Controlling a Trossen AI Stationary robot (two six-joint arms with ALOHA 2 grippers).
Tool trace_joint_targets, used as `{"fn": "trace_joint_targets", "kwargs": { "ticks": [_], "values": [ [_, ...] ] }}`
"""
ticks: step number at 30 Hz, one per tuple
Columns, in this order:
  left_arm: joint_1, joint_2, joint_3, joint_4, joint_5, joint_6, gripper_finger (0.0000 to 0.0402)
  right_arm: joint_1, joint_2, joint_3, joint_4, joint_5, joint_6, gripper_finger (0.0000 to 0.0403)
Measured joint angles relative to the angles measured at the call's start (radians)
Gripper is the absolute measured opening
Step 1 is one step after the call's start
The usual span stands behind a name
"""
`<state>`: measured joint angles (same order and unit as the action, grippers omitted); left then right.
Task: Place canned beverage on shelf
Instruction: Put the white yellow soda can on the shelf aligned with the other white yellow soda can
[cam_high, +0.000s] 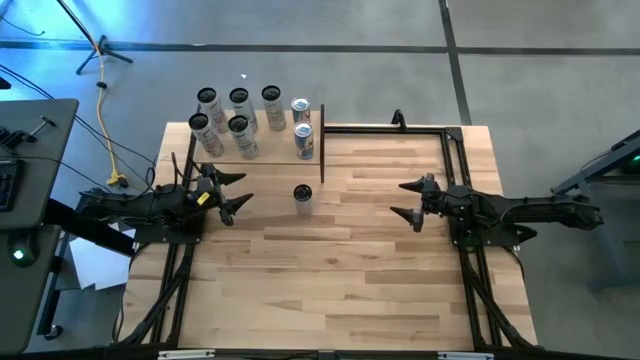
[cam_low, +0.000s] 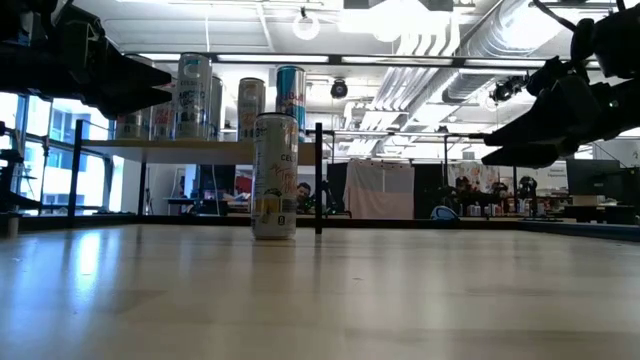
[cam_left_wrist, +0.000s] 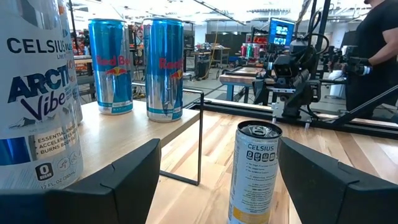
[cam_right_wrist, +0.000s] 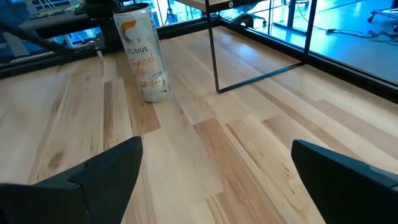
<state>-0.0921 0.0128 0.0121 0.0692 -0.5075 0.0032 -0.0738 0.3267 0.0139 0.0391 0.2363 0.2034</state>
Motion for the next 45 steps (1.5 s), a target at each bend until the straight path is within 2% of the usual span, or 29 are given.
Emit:
{"fn": "trace_joint_targets", "kwargs": {
  "ticks": [7,11,14,16,21,25,28,31,38,45],
  "values": [
    [0.000,0.000,0.000,0.008,0.000,0.012,0.0289,0.000,0.000,0.000,-0.001,0.000,0.001,0.0400],
    [-0.001,0.000,0.000,0.008,0.005,-0.059,0.0289,0.000,0.000,0.000,-0.001,0.000,0.006,0.0400],
    [-0.001,0.000,0.000,0.035,-0.058,-0.158,0.0289,0.000,0.000,0.000,-0.002,0.000,0.001,0.0400],
    [-0.001,0.000,0.000,0.028,-0.091,-0.275,0.0289,0.000,0.000,0.000,-0.002,0.000,0.001,0.0400],
    [-0.015,0.015,0.000,0.038,-0.039,-0.504,0.0289,0.000,0.000,0.000,-0.002,0.000,0.001,0.0400],
    [-0.050,0.084,0.004,0.178,-0.020,-0.529,0.0289,0.000,0.000,0.000,-0.002,0.000,0.004,0.0400],
    [-0.083,0.194,0.042,0.228,-0.020,-0.527,0.0289,0.000,0.000,0.000,-0.002,0.000,0.005,0.0400],
    [-0.117,0.362,0.122,0.244,-0.039,-0.526,0.0289,0.000,0.000,0.000,-0.002,0.000,0.006,0.0400],
    [-0.176,0.828,0.439,0.224,-0.094,-0.395,0.0289,0.000,0.000,0.000,-0.002,0.000,0.001,0.0400],
    [-0.192,1.136,0.797,-0.010,-0.129,-0.394,0.0289,0.000,0.000,0.000,-0.002,0.000,0.001,0.0400]
  ]
}}
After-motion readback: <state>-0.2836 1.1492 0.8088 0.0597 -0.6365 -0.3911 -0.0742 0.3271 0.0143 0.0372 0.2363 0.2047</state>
